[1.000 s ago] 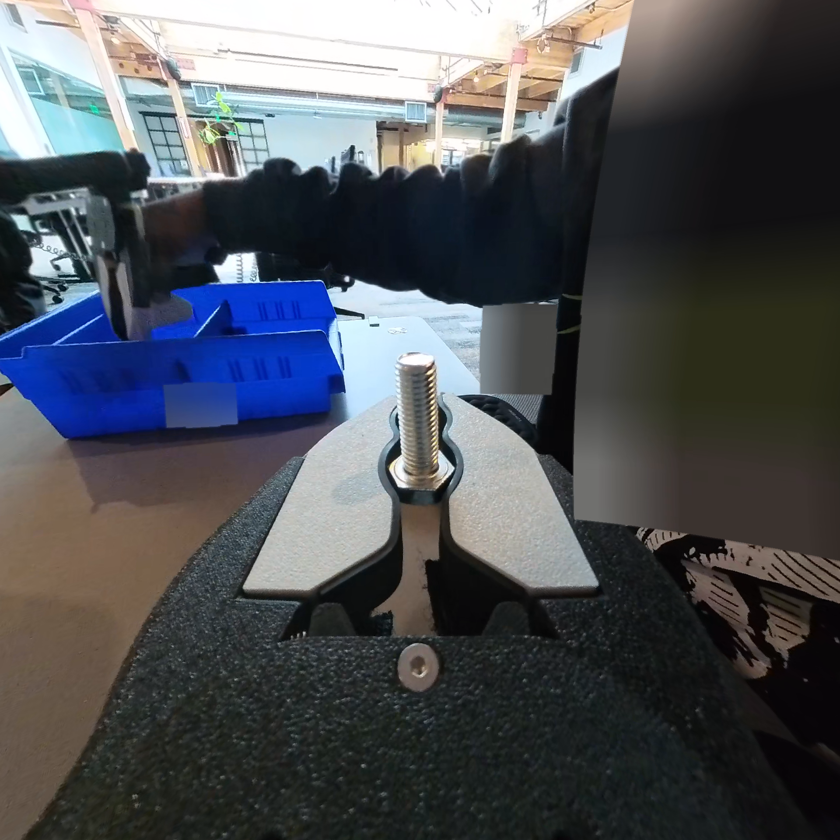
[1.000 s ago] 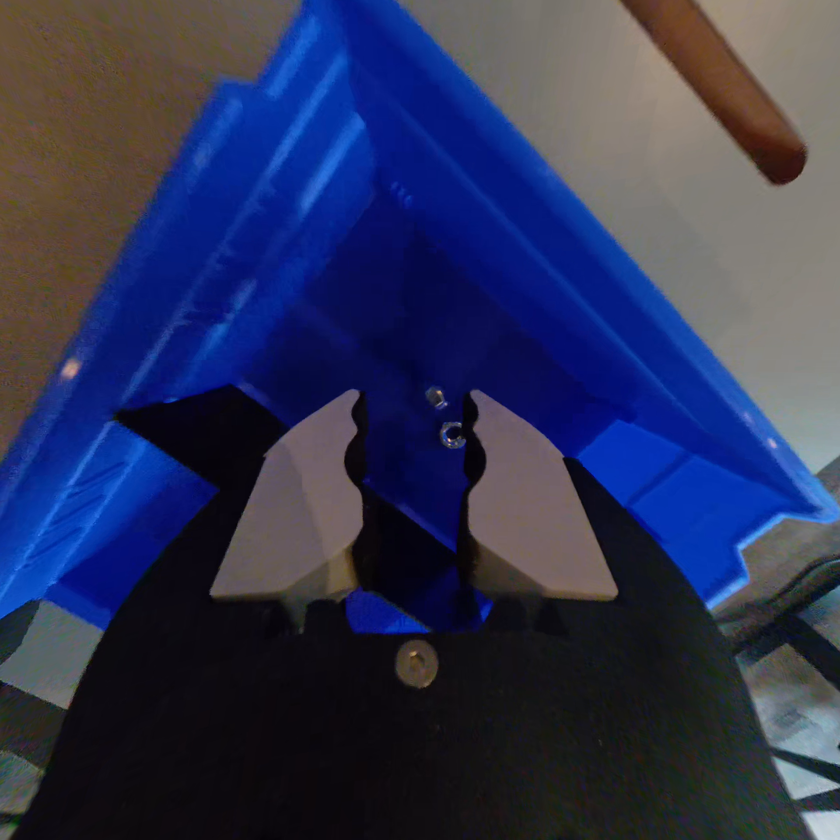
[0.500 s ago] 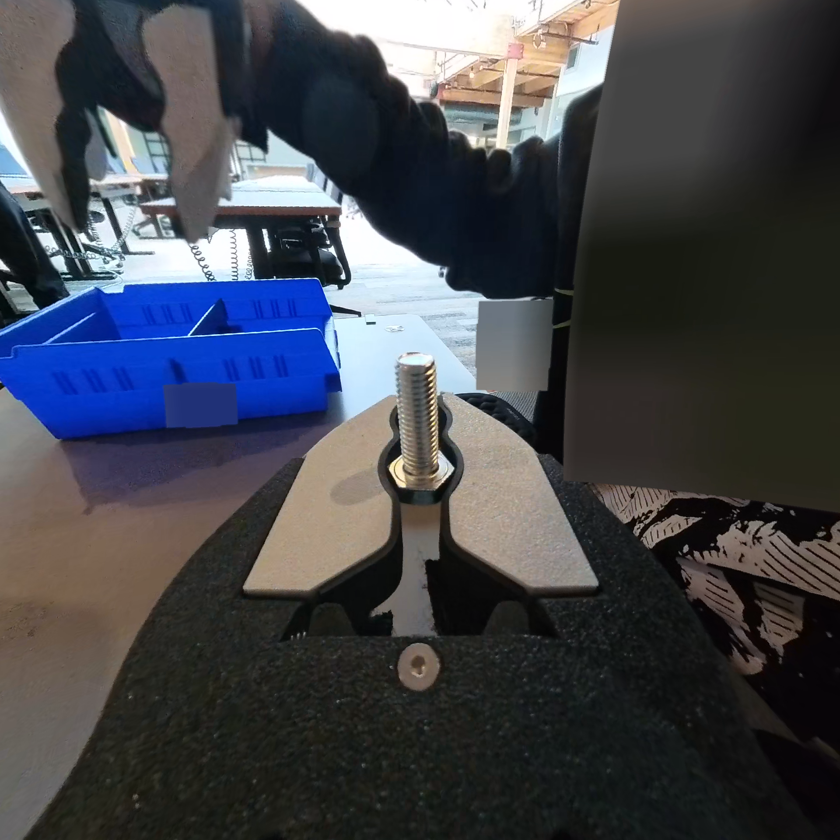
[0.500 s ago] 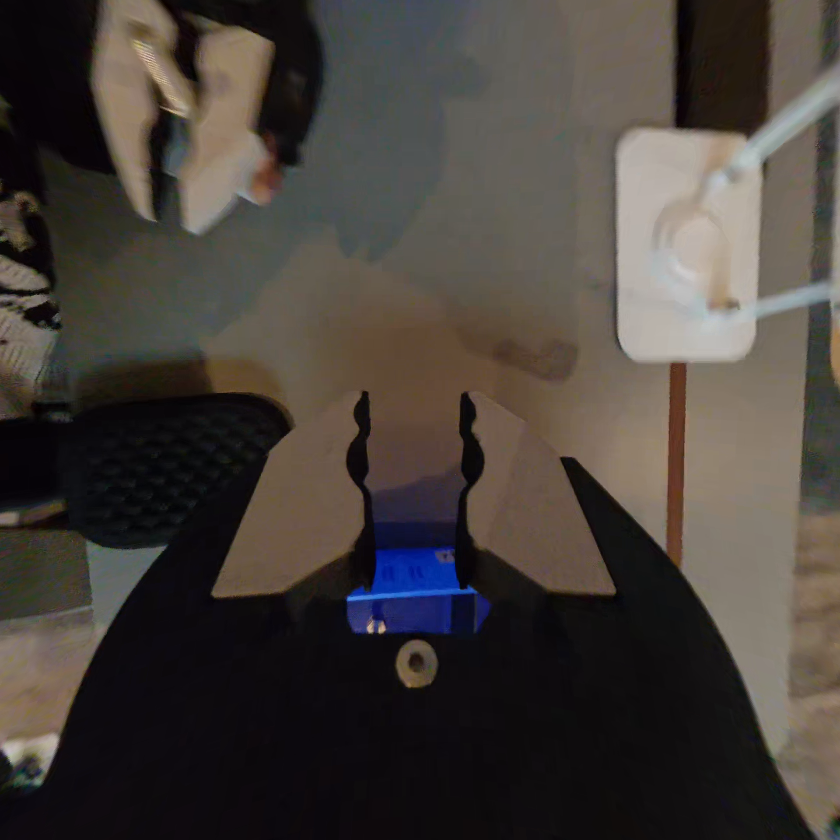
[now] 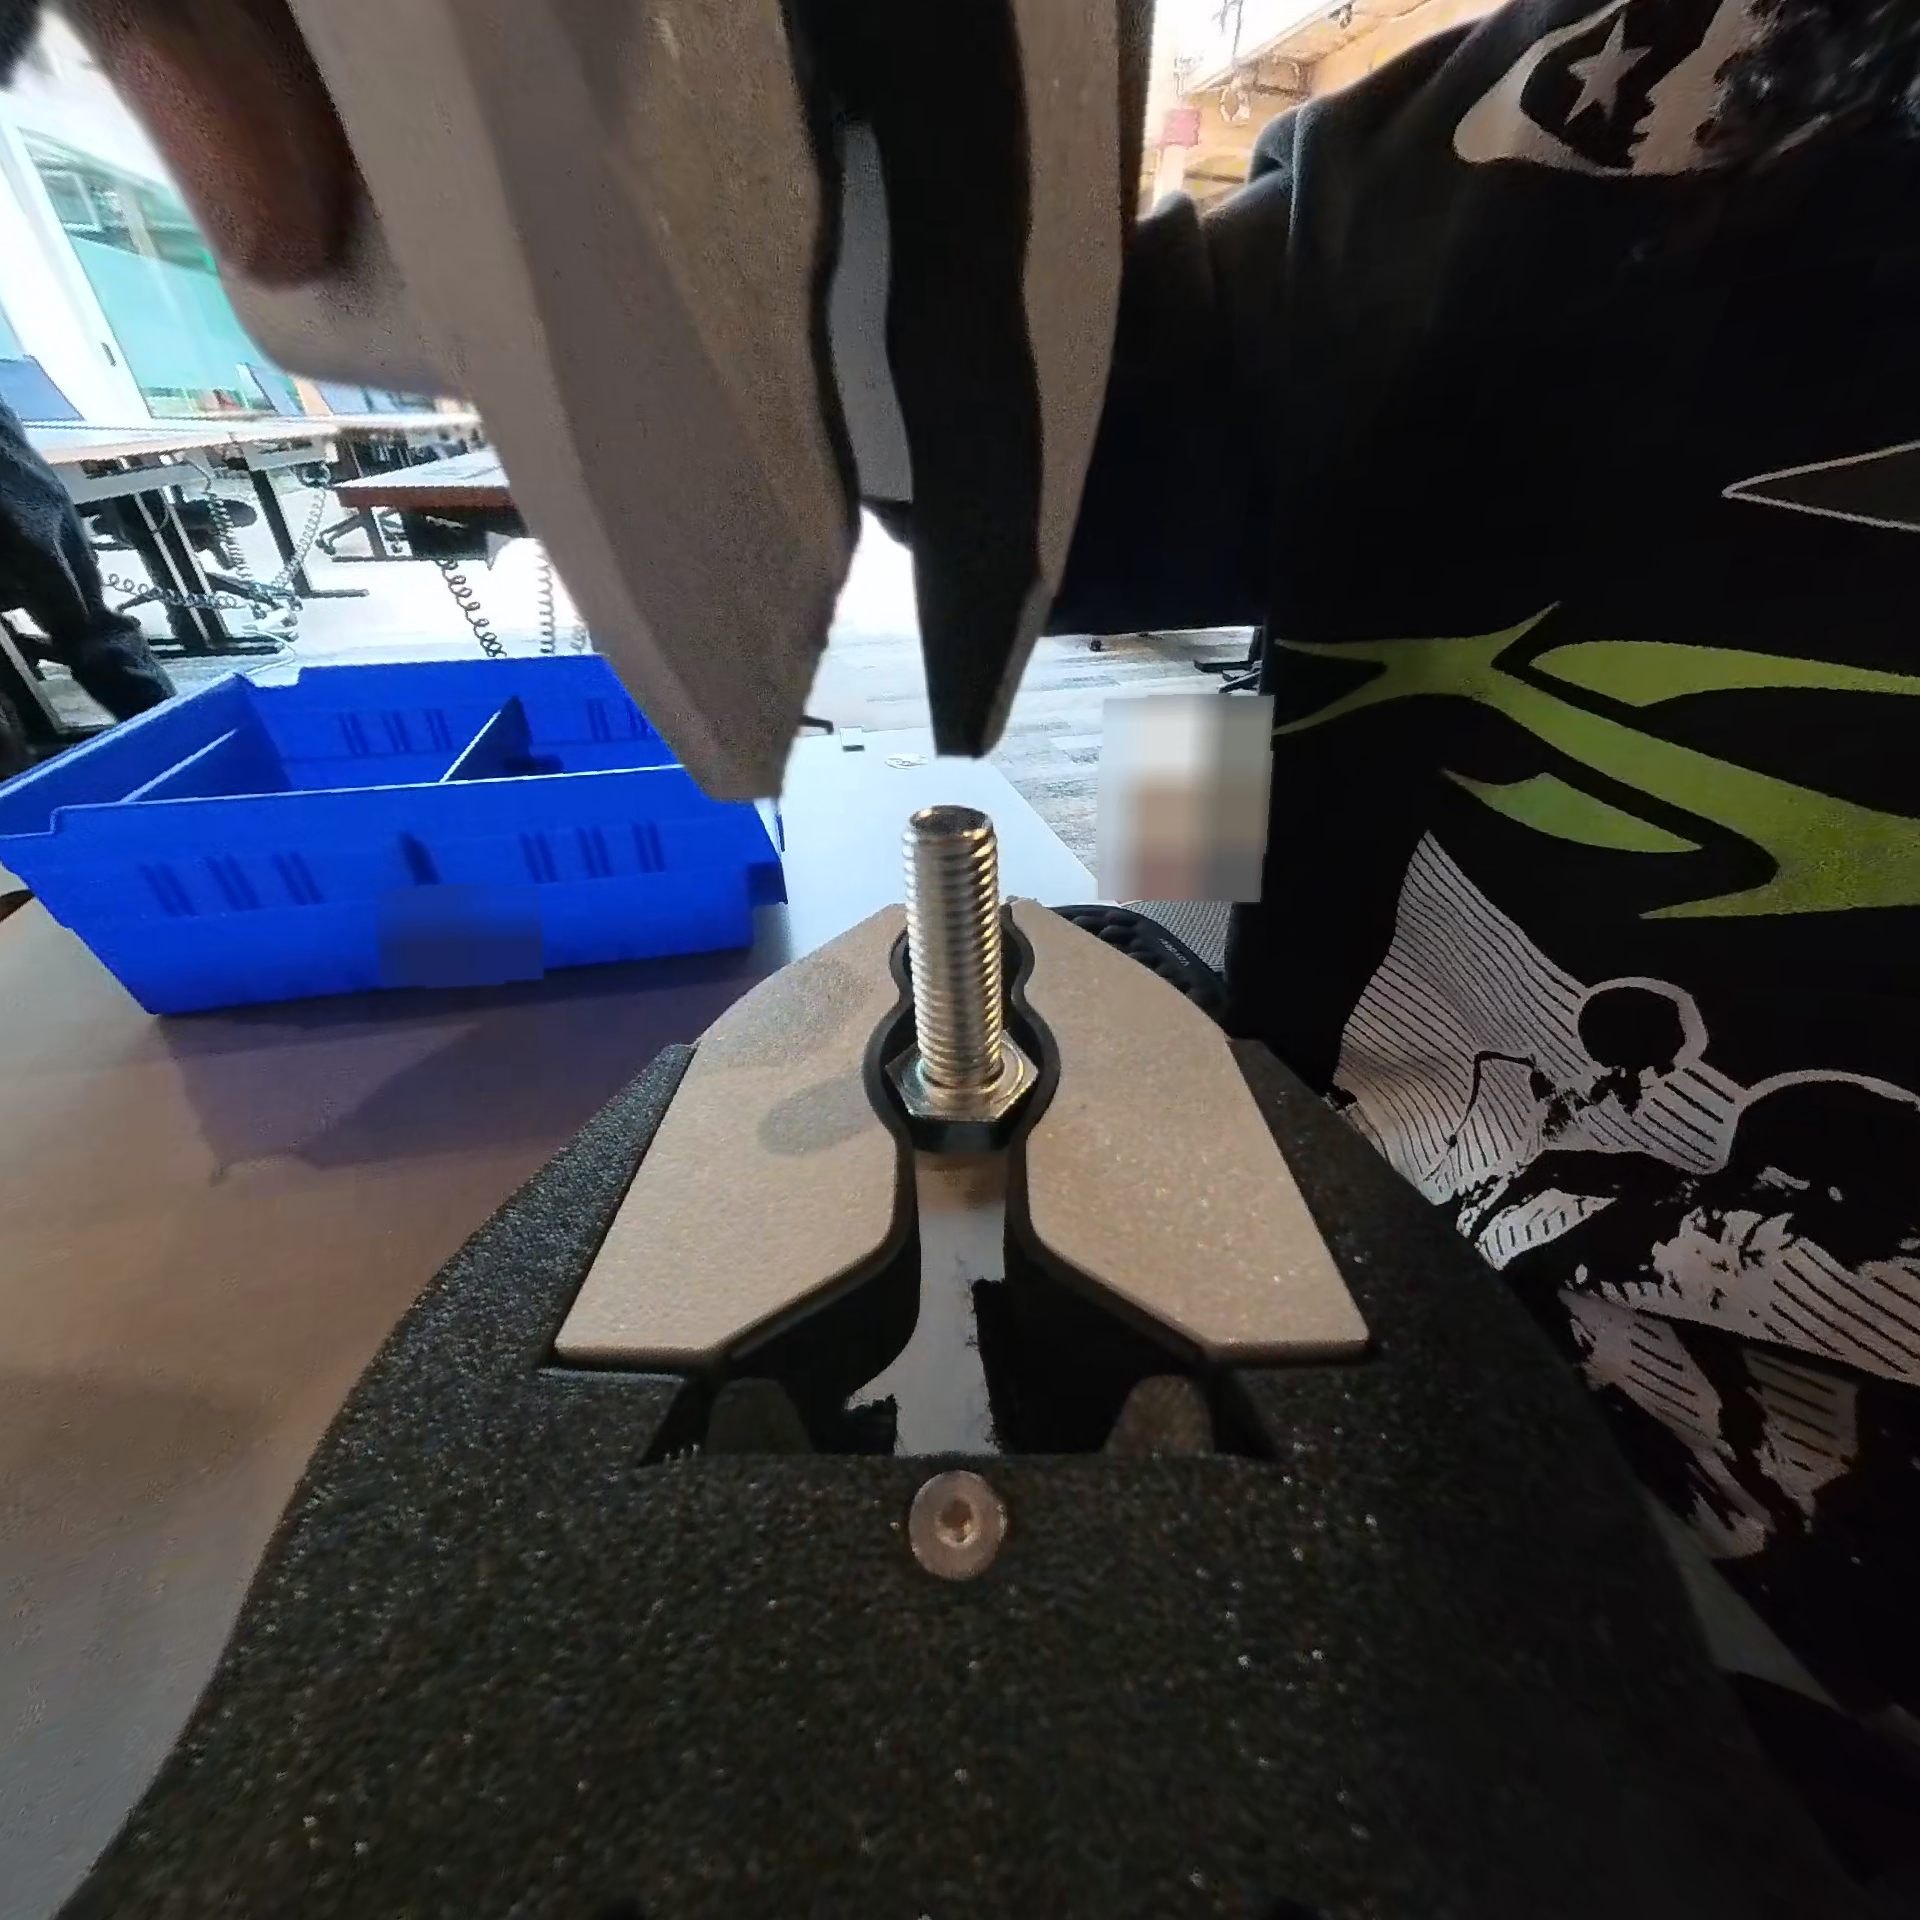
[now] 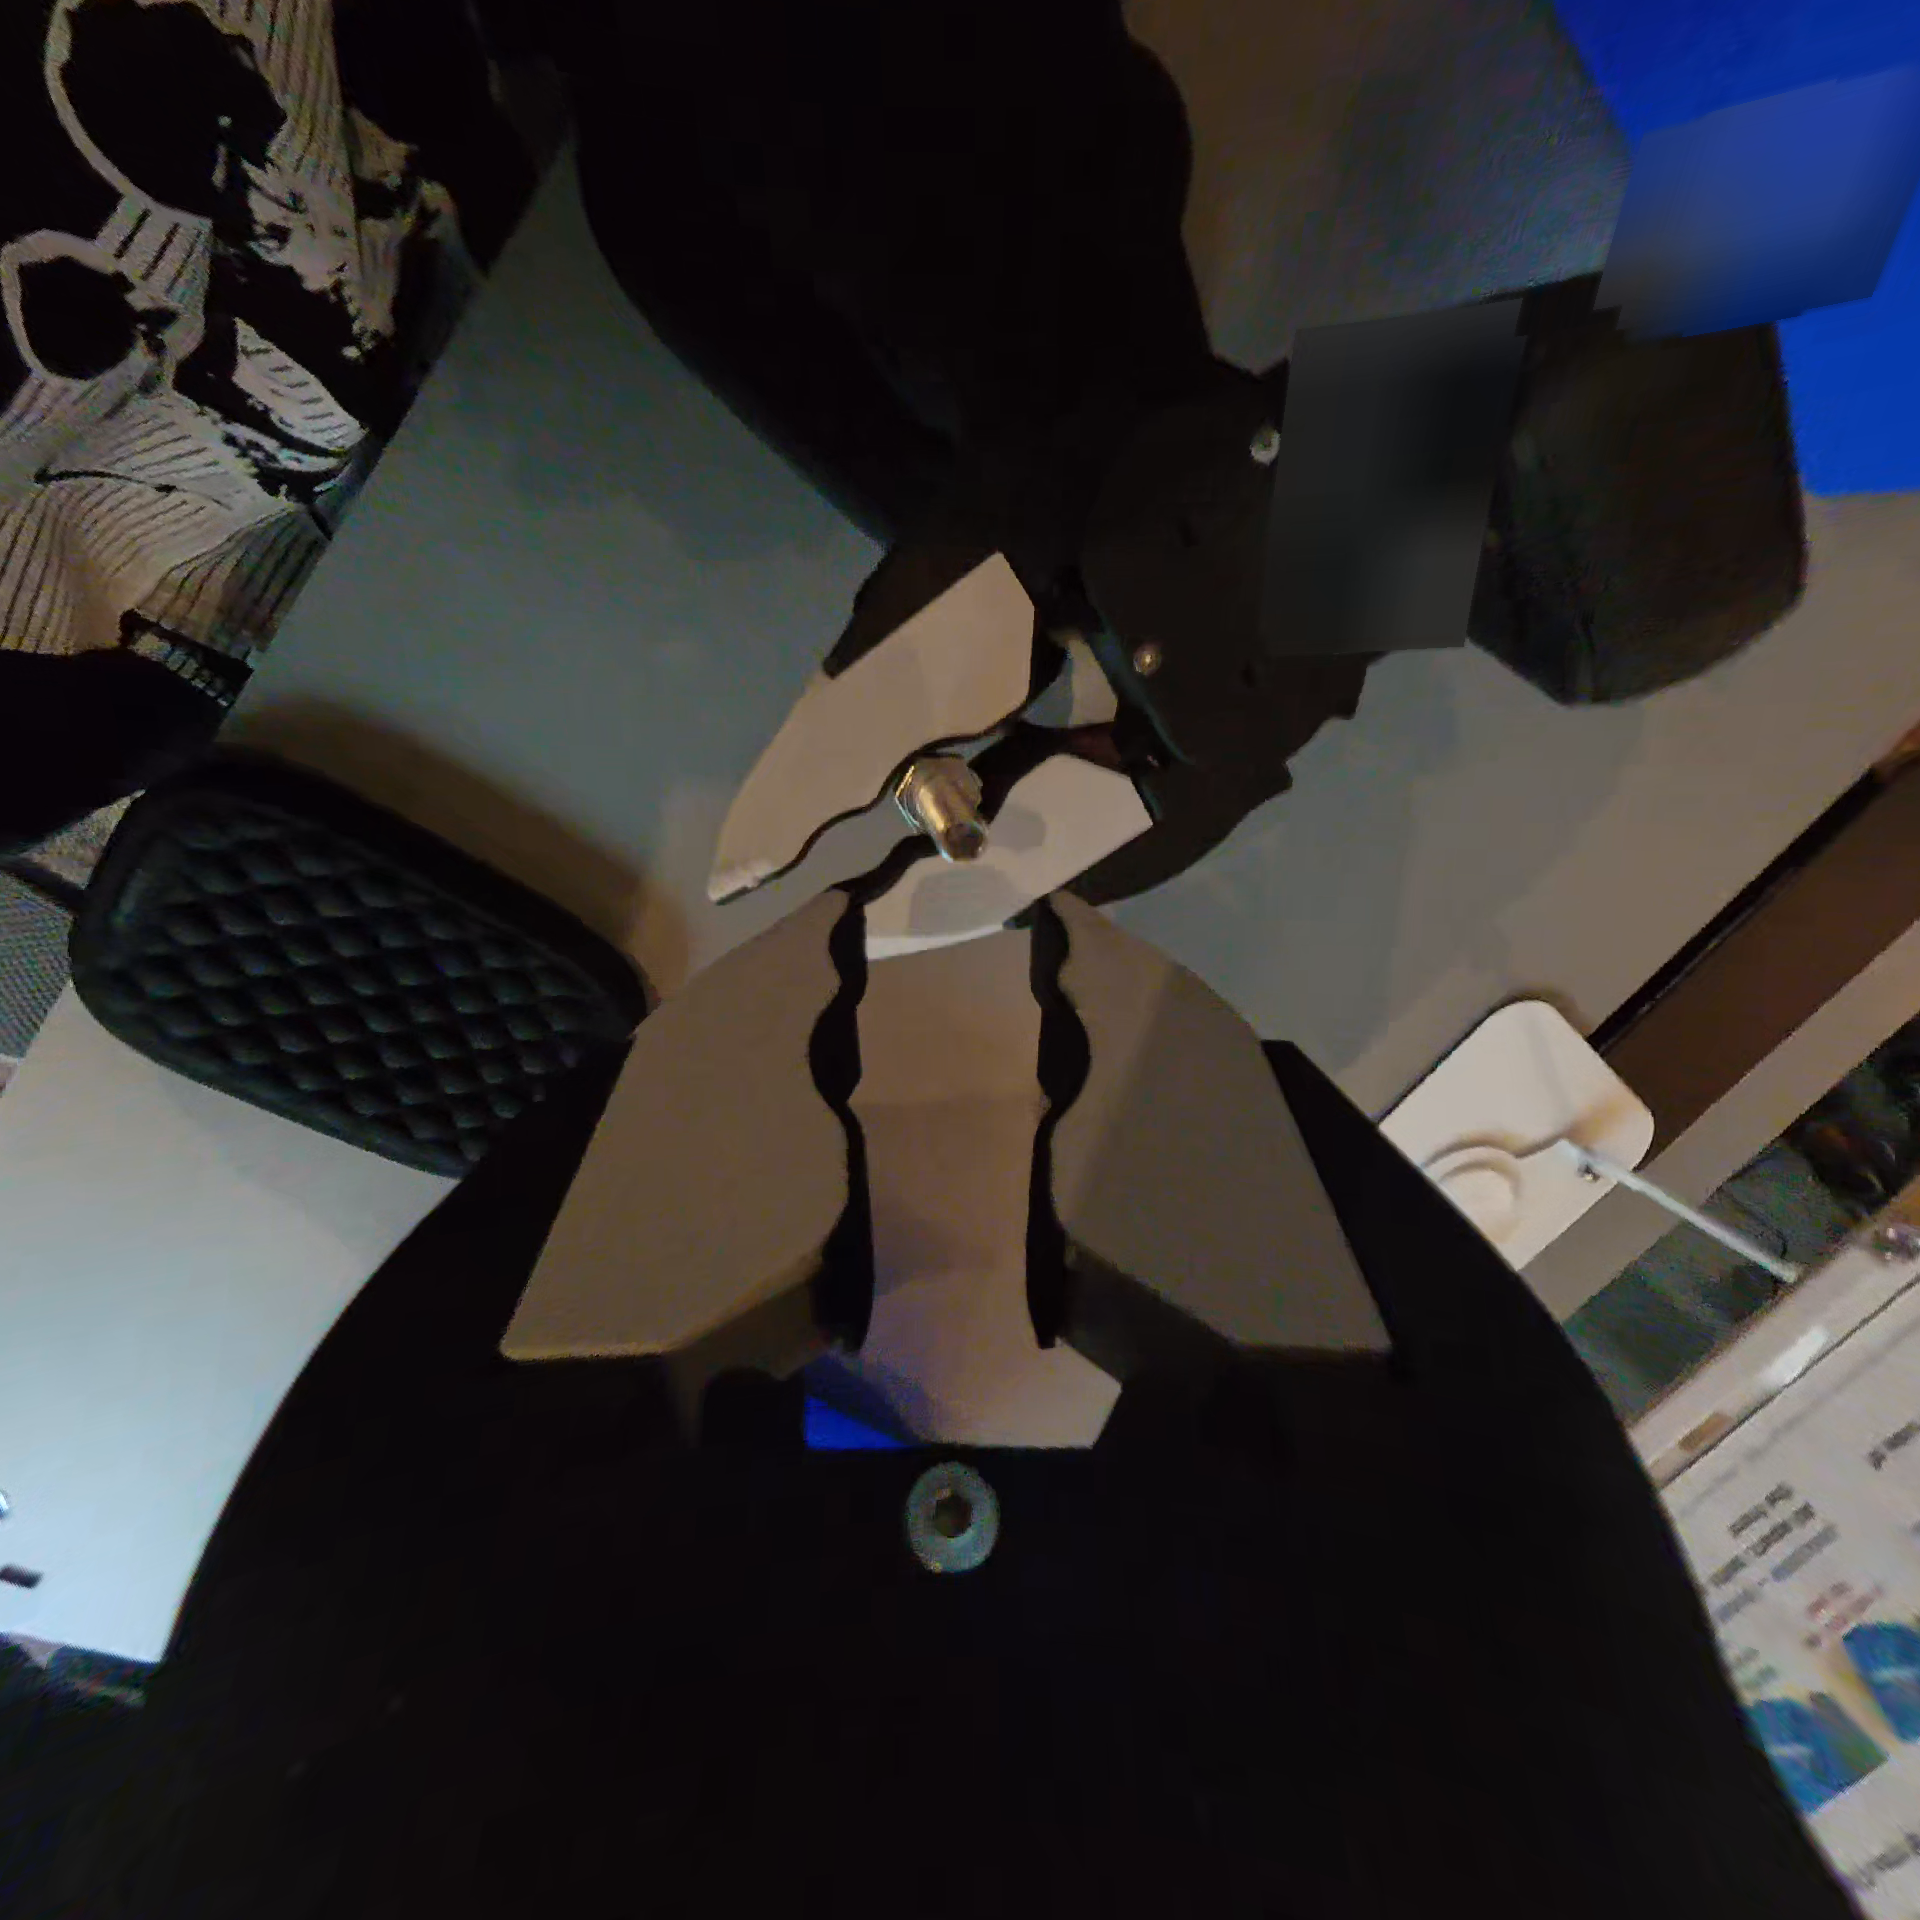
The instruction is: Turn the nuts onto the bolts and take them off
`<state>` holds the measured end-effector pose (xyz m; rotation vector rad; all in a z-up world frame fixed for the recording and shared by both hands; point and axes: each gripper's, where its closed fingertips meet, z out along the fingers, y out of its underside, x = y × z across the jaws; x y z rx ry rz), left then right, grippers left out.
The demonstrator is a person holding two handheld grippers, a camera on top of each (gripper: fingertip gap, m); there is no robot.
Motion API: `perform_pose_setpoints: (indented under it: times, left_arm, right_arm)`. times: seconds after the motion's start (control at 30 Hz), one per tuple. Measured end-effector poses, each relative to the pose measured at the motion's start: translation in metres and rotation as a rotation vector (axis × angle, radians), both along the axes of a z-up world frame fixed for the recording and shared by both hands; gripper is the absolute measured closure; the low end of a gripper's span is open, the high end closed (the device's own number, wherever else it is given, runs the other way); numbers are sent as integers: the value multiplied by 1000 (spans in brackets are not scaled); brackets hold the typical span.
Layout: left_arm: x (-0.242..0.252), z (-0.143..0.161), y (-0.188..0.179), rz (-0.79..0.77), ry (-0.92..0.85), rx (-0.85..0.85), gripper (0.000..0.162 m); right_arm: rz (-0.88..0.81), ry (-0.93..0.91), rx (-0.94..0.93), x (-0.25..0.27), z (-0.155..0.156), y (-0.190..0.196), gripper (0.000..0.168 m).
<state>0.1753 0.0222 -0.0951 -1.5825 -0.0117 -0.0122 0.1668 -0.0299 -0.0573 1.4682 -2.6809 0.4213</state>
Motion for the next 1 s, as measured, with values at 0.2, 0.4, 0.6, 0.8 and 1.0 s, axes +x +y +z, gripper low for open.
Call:
perform_pose_setpoints:
  times: [0.2,0.4,0.6,0.8,1.0]
  left_arm:
    - [0,0,-1,2,1,1,150]
    - [-1,-1,-1,4,-3,-1,149]
    - [-5,1,-2,27,-2,19,138]
    - [-20,-6,2,135,4,-21,78]
    - [-27,-3,-2,186,15,-9,72]
  right_arm:
    - [56,6,61,3,-15,-7,141]
    - [96,2,59,6,-15,-10,157]
    - [106,-4,49,4,-14,-10,159]
    - [39,7,34,-8,-5,3,159]
    - [-162,34,38,-42,2,51,160]
